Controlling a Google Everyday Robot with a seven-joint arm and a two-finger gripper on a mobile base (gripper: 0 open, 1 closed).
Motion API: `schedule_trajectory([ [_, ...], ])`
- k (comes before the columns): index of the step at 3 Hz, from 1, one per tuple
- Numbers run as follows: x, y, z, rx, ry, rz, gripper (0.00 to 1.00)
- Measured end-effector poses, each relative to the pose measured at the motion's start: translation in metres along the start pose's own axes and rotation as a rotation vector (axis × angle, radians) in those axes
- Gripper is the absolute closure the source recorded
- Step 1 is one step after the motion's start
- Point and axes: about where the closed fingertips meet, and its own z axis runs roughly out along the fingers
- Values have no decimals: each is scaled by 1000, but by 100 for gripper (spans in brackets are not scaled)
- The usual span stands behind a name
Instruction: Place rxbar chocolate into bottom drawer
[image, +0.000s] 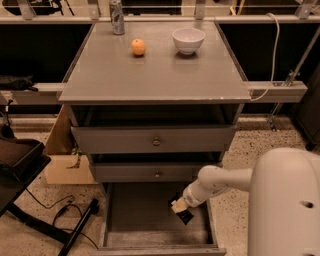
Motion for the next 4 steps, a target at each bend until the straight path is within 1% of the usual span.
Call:
schedule_trajectory([
  [1,0,-22,71,-23,-22,-32,100],
  [2,16,-41,139,-64,-22,-5,100],
  [3,41,-56,191,-98,0,47,100],
  [4,46,-60,200,-102,1,60,85],
])
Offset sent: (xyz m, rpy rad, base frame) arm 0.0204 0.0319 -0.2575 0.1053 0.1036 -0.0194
